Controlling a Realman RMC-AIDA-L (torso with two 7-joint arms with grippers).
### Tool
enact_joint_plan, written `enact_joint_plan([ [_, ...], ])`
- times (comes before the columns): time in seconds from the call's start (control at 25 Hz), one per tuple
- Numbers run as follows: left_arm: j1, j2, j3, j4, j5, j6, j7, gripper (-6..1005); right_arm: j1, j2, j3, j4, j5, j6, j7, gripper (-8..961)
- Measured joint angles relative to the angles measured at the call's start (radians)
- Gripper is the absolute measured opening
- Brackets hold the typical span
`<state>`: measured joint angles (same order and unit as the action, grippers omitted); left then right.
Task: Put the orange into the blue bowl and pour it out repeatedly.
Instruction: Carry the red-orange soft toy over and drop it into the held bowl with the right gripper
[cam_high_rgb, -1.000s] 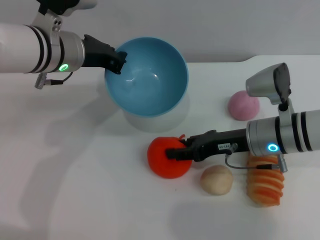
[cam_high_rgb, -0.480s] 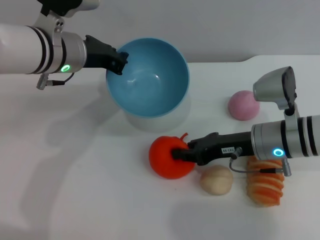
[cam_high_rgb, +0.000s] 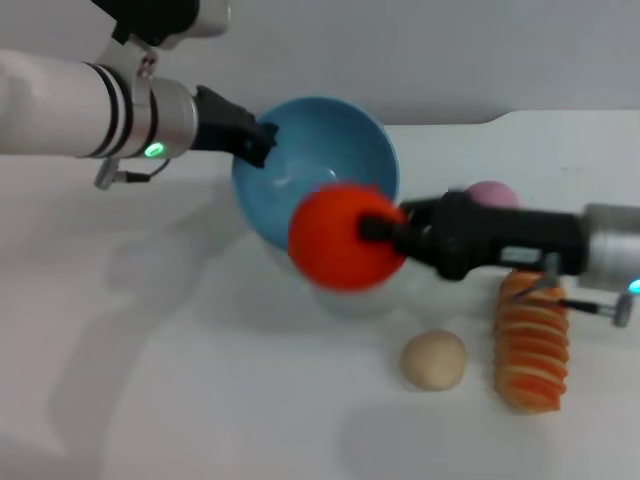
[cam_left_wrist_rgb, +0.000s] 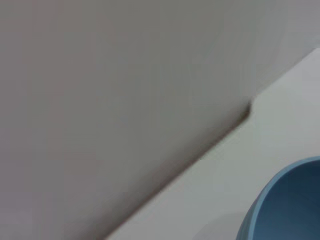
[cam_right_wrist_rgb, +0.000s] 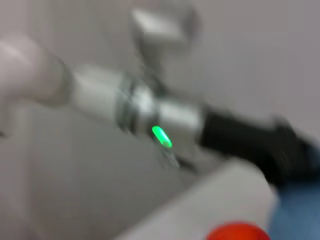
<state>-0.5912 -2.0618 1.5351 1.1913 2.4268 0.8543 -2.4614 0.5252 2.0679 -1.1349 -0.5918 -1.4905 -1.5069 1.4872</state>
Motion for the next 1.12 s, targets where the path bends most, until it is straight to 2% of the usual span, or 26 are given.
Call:
enact_joint_plan([
  [0.2, -0.018, -0.001, 0.039, 0.011, -0.003, 0.072, -0.001, 0, -0.061, -0.001, 0.062, -0.067, 0.074, -0.057, -0.067, 64],
  [0.36, -0.030, -0.003, 0.041, 0.014, -0.001, 0.113, -0.003, 0, -0.064, -0.002, 0.103, -0.055, 0.071, -0.011, -0.070, 40],
  [0.52, -0.031, -0.002, 0.038, 0.015, 0.000, 0.108, -0.003, 0, -0.058, -0.002, 0.099, -0.023, 0.063, 0.050, -0.069, 29],
  [0.76, -0.033, 0.000, 0.038, 0.012, 0.001, 0.095, -0.002, 0, -0.042, -0.001, 0.097, 0.007, 0.058, 0.104, -0.062, 101],
  [1.04, -0.033, 0.001, 0.041, 0.007, 0.022, 0.098, -0.001, 1, -0.036, 0.000, 0.110, 0.017, 0.067, 0.103, -0.061, 186],
  [1.12, -0.033, 0.001, 0.039, 0.007, 0.035, 0.098, -0.002, 1, -0.042, 0.001, 0.131, 0.013, 0.069, 0.099, -0.063, 262],
])
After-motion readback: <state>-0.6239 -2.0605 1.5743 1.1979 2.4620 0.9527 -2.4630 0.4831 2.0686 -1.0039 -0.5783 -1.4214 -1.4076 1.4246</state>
